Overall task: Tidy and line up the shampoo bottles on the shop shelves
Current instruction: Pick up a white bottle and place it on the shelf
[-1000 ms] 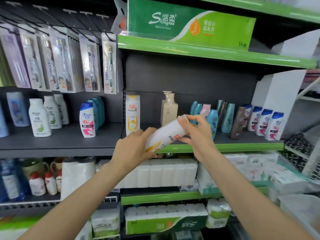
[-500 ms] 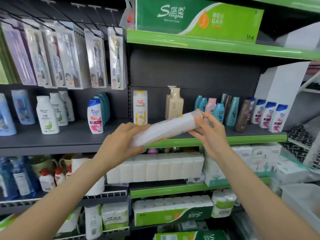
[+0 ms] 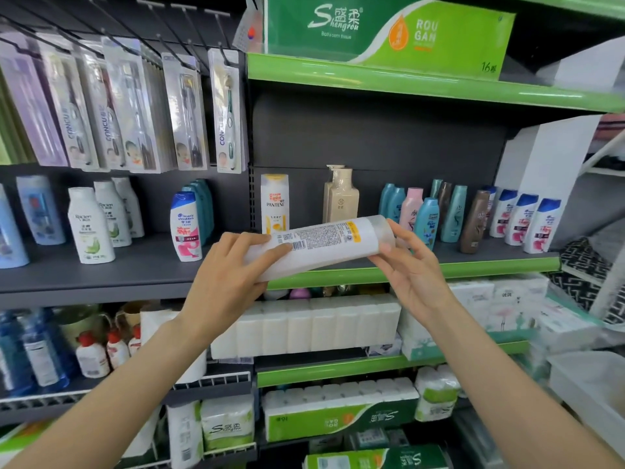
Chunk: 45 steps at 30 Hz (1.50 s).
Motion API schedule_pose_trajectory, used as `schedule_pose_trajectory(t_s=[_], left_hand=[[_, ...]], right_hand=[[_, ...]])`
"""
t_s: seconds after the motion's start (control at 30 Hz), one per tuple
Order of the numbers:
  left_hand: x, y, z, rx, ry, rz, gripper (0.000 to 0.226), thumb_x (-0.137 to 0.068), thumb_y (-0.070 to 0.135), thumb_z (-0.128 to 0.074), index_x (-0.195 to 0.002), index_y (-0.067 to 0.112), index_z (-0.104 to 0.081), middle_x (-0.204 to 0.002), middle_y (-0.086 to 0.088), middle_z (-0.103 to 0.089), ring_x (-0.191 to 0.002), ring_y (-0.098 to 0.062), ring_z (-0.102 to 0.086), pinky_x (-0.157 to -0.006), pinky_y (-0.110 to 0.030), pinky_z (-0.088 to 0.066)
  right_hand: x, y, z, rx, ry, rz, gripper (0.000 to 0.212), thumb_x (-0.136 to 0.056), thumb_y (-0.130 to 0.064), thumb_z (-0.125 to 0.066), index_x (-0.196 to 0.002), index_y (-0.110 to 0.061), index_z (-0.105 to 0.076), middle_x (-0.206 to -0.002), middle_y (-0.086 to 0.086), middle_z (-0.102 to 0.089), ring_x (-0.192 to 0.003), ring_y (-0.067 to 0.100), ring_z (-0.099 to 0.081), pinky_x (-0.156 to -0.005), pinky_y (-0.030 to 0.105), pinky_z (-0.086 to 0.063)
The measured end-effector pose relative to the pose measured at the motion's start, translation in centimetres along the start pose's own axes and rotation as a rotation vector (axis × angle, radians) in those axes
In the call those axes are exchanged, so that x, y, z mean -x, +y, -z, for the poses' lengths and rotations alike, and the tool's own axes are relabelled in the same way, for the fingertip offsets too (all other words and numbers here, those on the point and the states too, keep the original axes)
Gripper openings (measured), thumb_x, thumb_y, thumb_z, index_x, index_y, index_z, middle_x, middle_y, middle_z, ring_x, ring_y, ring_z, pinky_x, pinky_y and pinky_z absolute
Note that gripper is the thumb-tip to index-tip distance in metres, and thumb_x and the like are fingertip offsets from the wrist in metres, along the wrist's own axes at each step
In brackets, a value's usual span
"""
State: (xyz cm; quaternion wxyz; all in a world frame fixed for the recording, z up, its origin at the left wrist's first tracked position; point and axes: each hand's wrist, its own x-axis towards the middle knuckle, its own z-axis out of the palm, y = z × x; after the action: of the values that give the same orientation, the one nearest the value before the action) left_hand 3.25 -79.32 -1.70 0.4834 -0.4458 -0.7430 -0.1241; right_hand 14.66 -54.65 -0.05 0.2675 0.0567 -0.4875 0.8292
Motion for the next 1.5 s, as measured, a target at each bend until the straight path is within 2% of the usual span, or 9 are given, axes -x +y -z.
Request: schedule_pose_trajectory(t_s=[0.13, 0.23, 0.37, 0.57, 0.67, 0.87, 1.1, 1.3, 1.5], left_hand=[[-0.2, 0.2, 0.0, 0.106, -0.052, 0.076, 0.077, -0.059, 0.007, -0.084, -0.126, 0.024, -0.049, -0.111, -0.008, -0.057, -0.094, -0.023, -0.04, -0.065, -0.034, -0.049], [-0.4, 0.4, -0.3, 0.274, -0.118, 0.139, 0.07, -0.068, 0.011, -0.08, -0.128, 0.03, -0.048, -0.114, 0.002, -0.053, -0.098, -0.018, -0.042, -0.074, -0.034, -0.049], [-1.1, 1.0, -0.5, 0.526, -0.188, 0.288, 0.065, -0.073, 0.015, -0.077, -0.127, 0.04, -0.049, -0.115, 0.011, -0.054, -0.102, -0.013, -0.047, -0.087, -0.026, -0.038], [-2.6, 2.7, -1.1, 0.793, -0.239, 0.503, 0.057, -0.071, 0.013, -0.078, -0.116, 0.039, -0.057, -0.114, 0.018, -0.061, -0.101, 0.0, -0.056, -0.082, -0.011, -0.043], [-3.3, 3.1, -1.5, 0.91, -0.292, 0.611, 0.053, -0.073, 0.014, -0.078, -0.116, 0.039, -0.059, -0.109, 0.016, -0.065, -0.095, -0.003, -0.059, -0.078, -0.013, -0.047], [-3.5, 3.7, -3.1, 1.127, -0.42, 0.738, 0.048, -0.079, 0.011, -0.072, -0.121, 0.031, -0.058, -0.107, 0.0, -0.068, -0.101, -0.016, -0.062, -0.089, -0.028, -0.051], [-7.3, -0.4, -6.8, 0.963, -0.486, 0.642, 0.034, -0.081, 0.018, -0.071, -0.108, 0.036, -0.063, -0.11, 0.004, -0.067, -0.1, -0.009, -0.063, -0.093, -0.034, -0.051], [-11.7, -7.0, -10.6, 0.446, -0.126, 0.543, 0.039, -0.084, 0.02, -0.068, -0.122, 0.024, -0.057, -0.115, 0.004, -0.054, -0.109, -0.013, -0.048, -0.093, -0.024, -0.038], [-13.6, -12.5, -14.8, 0.369, -0.268, 0.379, 0.065, -0.077, 0.028, -0.075, -0.135, 0.027, -0.045, -0.135, 0.004, -0.041, -0.127, -0.018, -0.033, -0.103, -0.022, -0.024]], right_hand=[[-0.2, -0.3, 0.0, 0.046, 0.002, 0.006, 0.043, -0.068, -0.008, -0.069, -0.11, -0.013, -0.062, -0.106, 0.0, -0.071, -0.11, 0.02, -0.063, -0.092, 0.035, -0.053], [-0.5, -0.5, 0.1, 0.06, 0.019, 0.015, 0.054, -0.058, -0.021, -0.075, -0.11, -0.018, -0.062, -0.106, -0.003, -0.071, -0.112, 0.018, -0.062, -0.09, 0.031, -0.053], [-1.2, -0.7, 0.4, 0.059, -0.036, 0.016, 0.048, -0.076, -0.017, -0.063, -0.122, -0.023, -0.057, -0.119, -0.002, -0.063, -0.114, 0.016, -0.058, -0.088, 0.024, -0.052], [-2.5, -1.5, 1.1, 0.138, -0.143, 0.009, 0.05, -0.08, -0.013, -0.061, -0.122, -0.04, -0.052, -0.105, -0.006, -0.07, -0.11, 0.023, -0.061, -0.092, 0.044, -0.052], [-3.8, -1.8, 1.1, 0.182, -0.109, 0.036, 0.048, -0.085, -0.01, -0.061, -0.124, -0.037, -0.052, -0.097, -0.005, -0.071, -0.11, 0.024, -0.061, -0.093, 0.049, -0.05], [-6.4, -1.3, 0.2, 0.225, -0.128, 0.011, 0.04, -0.088, -0.007, -0.059, -0.118, -0.033, -0.053, -0.104, 0.005, -0.065, -0.112, 0.031, -0.059, -0.082, 0.048, -0.056], [-11.8, -0.6, -1.1, 0.428, -0.094, 0.084, 0.044, -0.084, -0.001, -0.064, -0.121, -0.025, -0.056, -0.105, 0.014, -0.064, -0.095, 0.025, -0.065, -0.074, 0.045, -0.058], [-18.7, 2.2, -1.9, 0.714, -0.061, 0.235, 0.048, -0.077, -0.002, -0.07, -0.11, -0.035, -0.063, -0.113, 0.0, -0.065, -0.1, 0.021, -0.062, -0.072, 0.036, -0.055], [-24.9, 4.5, -2.1, 0.827, -0.034, 0.262, 0.046, -0.08, -0.008, -0.07, -0.113, -0.038, -0.061, -0.114, -0.002, -0.064, -0.099, 0.019, -0.063, -0.075, 0.038, -0.056]])
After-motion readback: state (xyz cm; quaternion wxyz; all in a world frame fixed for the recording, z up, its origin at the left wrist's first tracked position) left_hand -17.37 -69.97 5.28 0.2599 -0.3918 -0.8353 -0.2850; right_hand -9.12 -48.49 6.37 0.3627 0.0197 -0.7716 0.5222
